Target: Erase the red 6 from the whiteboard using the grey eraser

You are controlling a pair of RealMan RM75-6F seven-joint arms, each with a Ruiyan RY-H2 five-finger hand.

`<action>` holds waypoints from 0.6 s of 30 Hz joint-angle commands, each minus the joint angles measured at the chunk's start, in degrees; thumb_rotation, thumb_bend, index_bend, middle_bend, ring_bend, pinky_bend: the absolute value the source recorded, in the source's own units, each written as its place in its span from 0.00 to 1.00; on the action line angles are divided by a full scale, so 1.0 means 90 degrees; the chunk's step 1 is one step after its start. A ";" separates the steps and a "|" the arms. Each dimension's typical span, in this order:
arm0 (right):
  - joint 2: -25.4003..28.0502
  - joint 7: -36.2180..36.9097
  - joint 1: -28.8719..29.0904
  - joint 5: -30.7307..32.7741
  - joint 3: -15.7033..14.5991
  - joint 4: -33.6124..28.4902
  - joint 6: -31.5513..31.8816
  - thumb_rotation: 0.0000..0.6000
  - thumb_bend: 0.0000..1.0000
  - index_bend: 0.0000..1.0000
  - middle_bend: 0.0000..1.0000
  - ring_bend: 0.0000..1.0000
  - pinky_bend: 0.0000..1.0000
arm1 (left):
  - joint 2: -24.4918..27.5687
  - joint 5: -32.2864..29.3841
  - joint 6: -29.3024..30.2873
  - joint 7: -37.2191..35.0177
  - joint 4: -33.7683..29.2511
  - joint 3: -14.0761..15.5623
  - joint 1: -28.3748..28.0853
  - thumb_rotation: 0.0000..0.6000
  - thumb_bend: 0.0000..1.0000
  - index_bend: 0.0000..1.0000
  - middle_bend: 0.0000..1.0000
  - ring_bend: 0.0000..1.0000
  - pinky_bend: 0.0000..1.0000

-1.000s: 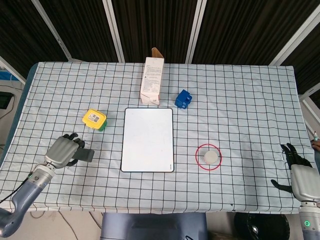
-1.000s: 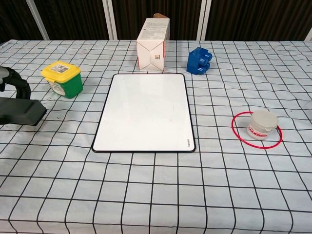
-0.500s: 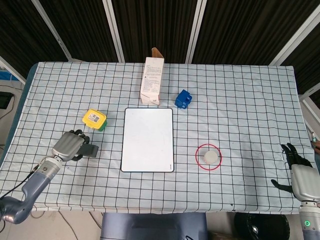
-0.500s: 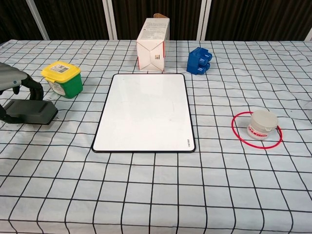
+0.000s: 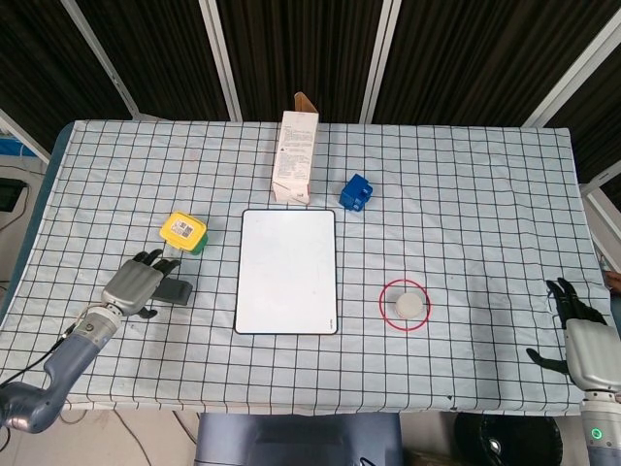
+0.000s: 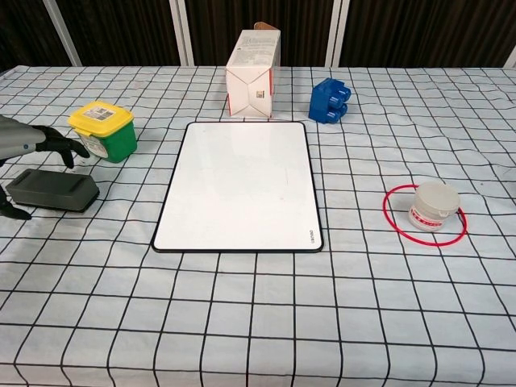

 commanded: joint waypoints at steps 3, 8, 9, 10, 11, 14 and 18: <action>-0.0007 -0.0003 0.0001 0.0011 0.0008 0.0008 0.0000 1.00 0.00 0.10 0.08 0.24 0.27 | 0.0474 0.0145 0.0370 0.0274 -0.0770 0.0086 0.0140 1.00 0.09 0.10 0.19 0.03 0.16; -0.0008 0.0008 0.0002 -0.0007 0.0006 0.0016 0.0005 1.00 0.00 0.10 0.08 0.24 0.27 | 0.1133 0.0510 0.1345 0.0582 -0.1742 0.0250 0.0629 1.00 0.10 0.12 0.20 0.03 0.16; -0.0010 0.0011 0.0001 -0.0011 0.0006 0.0017 0.0009 1.00 0.00 0.10 0.08 0.24 0.27 | 0.1266 0.0553 0.1557 0.0656 -0.1928 0.0272 0.0743 1.00 0.10 0.13 0.20 0.03 0.15; -0.0010 0.0014 -0.0001 -0.0018 0.0007 0.0019 0.0017 1.00 0.00 0.10 0.08 0.24 0.27 | 0.1437 0.0653 0.1933 0.0694 -0.2148 0.0274 0.0925 1.00 0.10 0.13 0.19 0.03 0.14; -0.0009 0.0014 -0.0002 -0.0025 0.0005 0.0021 0.0020 1.00 0.00 0.10 0.08 0.24 0.27 | 0.1556 0.0769 0.2233 0.0667 -0.2289 0.0287 0.1080 1.00 0.10 0.12 0.18 0.03 0.13; -0.0010 0.0015 -0.0004 -0.0040 0.0000 0.0023 0.0026 1.00 0.00 0.10 0.08 0.24 0.27 | 0.1792 0.1081 0.2882 0.0394 -0.2467 0.0295 0.1436 1.00 0.10 0.06 0.12 0.00 0.07; -0.0016 0.0017 -0.0008 -0.0108 -0.0008 0.0043 0.0069 1.00 0.00 0.10 0.08 0.24 0.27 | 0.2101 0.1410 0.3424 -0.0215 -0.2552 0.0377 0.1848 1.00 0.10 0.02 0.08 0.00 0.04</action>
